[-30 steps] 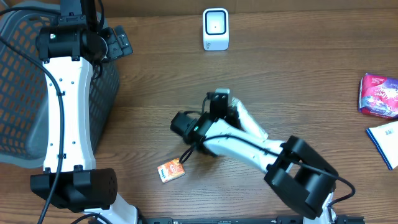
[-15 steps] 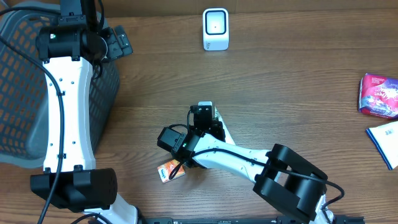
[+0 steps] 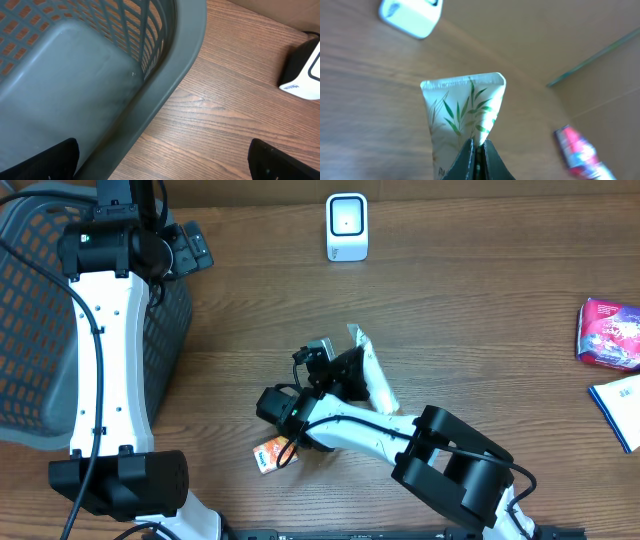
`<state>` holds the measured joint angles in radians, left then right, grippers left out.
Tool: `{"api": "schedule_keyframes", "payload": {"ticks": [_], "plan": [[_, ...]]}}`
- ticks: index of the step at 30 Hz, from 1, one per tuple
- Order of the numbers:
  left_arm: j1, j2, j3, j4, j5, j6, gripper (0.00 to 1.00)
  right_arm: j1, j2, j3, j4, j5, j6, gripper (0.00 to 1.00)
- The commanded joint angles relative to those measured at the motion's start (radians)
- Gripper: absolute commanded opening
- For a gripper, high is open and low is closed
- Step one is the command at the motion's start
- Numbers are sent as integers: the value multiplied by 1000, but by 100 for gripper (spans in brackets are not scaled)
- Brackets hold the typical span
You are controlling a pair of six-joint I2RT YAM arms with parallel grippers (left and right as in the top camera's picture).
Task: Scan the item barcode
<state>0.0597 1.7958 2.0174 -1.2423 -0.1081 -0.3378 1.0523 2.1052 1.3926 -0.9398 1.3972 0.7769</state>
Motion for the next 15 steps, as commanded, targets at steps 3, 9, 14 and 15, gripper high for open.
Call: {"api": "schedule_keyframes", "payload": {"ticks": [3,9,14,15], "plan": [[-1,11,-1,-3,5,1,100,-44,-10,17,5,175,-101,4],[-1,11,-1,-3,5,1,100,-58,-11,19,4,175,-214,4],[-1,11,-1,-3,4,1,100,-77,-11,68,5,175,-232,4],[-1,11,-1,-3,5,1,100,-80,-11,87,5,175,-232,4]]}}
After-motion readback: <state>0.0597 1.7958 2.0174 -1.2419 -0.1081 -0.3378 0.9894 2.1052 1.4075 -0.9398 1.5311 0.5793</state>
